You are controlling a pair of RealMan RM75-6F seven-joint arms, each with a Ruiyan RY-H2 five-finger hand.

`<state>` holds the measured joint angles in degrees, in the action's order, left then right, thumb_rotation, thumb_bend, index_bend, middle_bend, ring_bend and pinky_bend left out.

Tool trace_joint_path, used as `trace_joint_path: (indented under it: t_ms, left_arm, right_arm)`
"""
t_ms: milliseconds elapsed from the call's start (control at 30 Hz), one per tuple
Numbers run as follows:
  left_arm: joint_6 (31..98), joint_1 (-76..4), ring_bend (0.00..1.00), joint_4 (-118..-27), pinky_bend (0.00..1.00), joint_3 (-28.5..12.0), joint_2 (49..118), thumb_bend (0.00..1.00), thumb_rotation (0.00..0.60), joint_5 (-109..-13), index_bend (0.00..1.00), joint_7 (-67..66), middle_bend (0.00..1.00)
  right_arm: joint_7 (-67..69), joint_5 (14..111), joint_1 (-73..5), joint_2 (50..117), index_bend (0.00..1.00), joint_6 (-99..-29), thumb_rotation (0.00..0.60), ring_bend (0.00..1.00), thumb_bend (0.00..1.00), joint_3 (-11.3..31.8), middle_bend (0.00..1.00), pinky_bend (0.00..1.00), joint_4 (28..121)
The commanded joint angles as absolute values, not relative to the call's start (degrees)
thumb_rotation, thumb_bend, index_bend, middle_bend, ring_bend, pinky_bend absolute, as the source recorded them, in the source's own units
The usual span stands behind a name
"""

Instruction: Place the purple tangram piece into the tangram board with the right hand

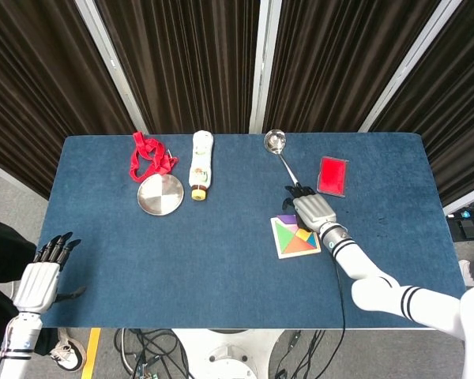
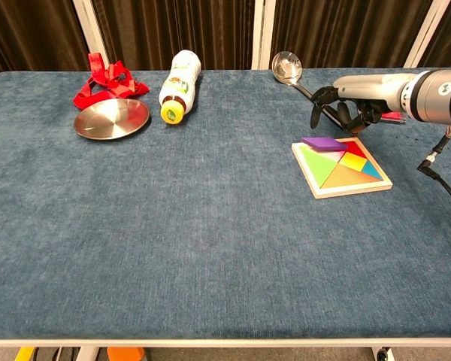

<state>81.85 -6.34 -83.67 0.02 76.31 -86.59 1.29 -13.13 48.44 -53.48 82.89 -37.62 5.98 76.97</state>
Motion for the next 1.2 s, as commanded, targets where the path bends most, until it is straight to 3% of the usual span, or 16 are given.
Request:
trace_joint_path:
  t_ms: [33,1200]
  left_arm:
    - [81.81,-6.35,0.00,-83.62,0.14,0.03,76.33,0.03,0.600,-86.59,0.14,1.34,0.05]
    - [81.74,-6.20,0.00,-83.01,0.14,0.15,76.43,0.03,0.600,-86.48,0.14,2.00,0.05]
  right_arm:
    - [-14.04,47.55,-53.68,83.08,0.30,-37.77,0.600,0.00,0.95,5.60,0.00,0.00,76.91]
    - [-16.19,46.29,-54.09,83.27,0.35,-38.26,0.600,0.00,0.97,5.17,0.00,0.00,79.10]
